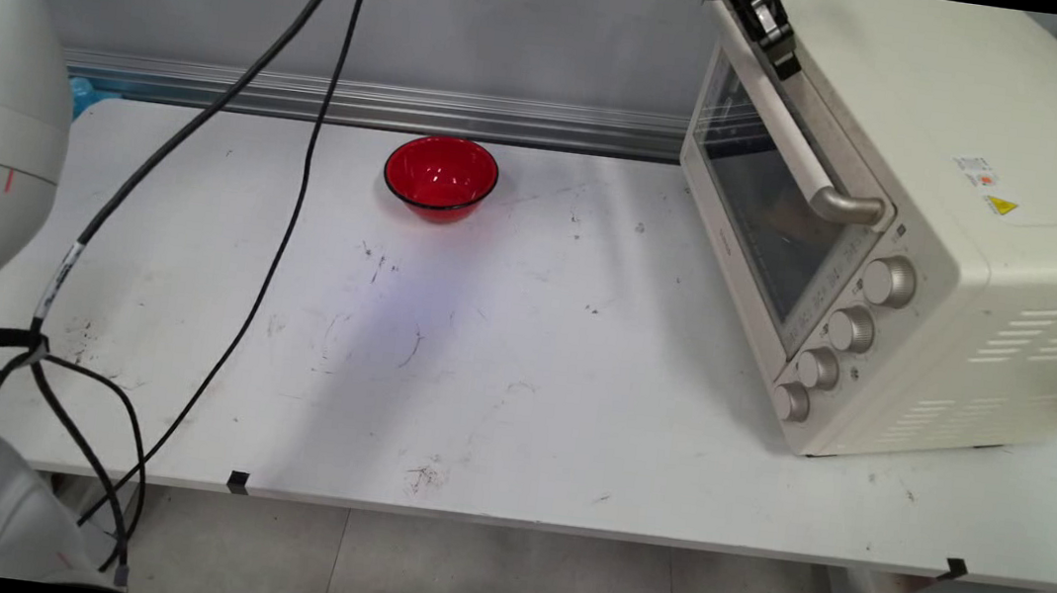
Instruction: Open the oven
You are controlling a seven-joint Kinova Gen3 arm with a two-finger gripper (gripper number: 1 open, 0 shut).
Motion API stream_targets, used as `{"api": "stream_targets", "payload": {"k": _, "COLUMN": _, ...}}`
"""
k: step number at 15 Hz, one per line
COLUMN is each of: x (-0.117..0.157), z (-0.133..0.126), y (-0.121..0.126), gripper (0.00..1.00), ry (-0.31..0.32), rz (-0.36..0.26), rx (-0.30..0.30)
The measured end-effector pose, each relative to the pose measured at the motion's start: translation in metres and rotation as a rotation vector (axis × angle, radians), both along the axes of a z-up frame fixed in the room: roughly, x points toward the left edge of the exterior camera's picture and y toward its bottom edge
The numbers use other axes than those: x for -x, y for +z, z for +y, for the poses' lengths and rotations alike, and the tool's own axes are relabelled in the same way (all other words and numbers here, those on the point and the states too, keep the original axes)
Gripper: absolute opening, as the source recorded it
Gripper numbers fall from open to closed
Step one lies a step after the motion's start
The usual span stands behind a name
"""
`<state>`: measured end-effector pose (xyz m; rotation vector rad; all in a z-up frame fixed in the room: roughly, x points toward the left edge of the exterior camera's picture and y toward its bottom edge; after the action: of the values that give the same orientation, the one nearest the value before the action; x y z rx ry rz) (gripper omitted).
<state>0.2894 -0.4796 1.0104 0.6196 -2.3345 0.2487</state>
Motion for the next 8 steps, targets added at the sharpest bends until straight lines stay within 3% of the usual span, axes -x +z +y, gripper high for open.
{"api": "stream_targets", "payload": {"k": 8, "x": 0.005, "z": -0.004, "y": -0.015, "gripper": 0.00, "ry": 0.021, "rz": 0.011, "rx": -0.009}}
